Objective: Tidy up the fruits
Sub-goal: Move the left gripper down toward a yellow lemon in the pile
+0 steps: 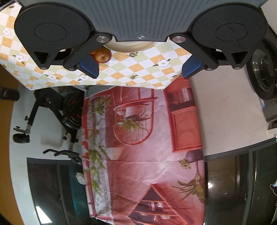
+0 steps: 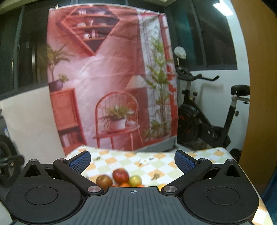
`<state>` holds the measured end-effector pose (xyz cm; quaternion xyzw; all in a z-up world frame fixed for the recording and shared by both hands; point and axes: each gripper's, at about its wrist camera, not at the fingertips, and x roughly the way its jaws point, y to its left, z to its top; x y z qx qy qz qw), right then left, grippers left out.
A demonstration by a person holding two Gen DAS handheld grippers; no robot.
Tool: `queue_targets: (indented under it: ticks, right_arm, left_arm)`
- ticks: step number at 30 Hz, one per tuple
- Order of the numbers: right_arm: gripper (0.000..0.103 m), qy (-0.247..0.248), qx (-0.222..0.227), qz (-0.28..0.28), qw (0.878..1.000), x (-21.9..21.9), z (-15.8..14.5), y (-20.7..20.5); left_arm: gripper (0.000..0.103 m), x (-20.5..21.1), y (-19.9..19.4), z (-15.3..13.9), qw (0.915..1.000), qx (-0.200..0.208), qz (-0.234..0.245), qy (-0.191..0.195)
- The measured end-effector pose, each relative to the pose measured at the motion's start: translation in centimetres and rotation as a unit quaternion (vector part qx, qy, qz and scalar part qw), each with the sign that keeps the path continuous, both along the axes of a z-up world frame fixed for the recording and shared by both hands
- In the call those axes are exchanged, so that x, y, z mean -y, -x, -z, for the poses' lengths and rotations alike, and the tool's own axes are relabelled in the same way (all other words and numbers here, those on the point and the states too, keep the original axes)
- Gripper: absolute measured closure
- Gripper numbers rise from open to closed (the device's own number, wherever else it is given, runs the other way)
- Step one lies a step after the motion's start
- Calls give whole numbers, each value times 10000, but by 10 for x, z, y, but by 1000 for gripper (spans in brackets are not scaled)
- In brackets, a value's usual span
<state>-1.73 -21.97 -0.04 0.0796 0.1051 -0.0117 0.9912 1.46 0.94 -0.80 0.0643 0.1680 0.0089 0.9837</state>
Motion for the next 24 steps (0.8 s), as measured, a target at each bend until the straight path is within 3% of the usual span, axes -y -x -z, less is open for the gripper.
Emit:
queue_targets:
  ticks: [7,13,20,24]
  right_arm:
    - [0,-186,336,124,9992,34,46,-50]
    - [0,-35,202,25,9998,41,83,-80]
    - [0,171,-250,-220,9993,49,127,-110]
    - [0,297,-426,-242,9984,52,153,-117]
  left_arm:
    - [2,-8,-29,14,9997,-14,-66,240]
    - [6,-8,-49,34,9991,-96,-45,416]
    - [11,0,-80,58,9962,-588,162,620]
    - [13,4,-88,74,9945,-663,366,727]
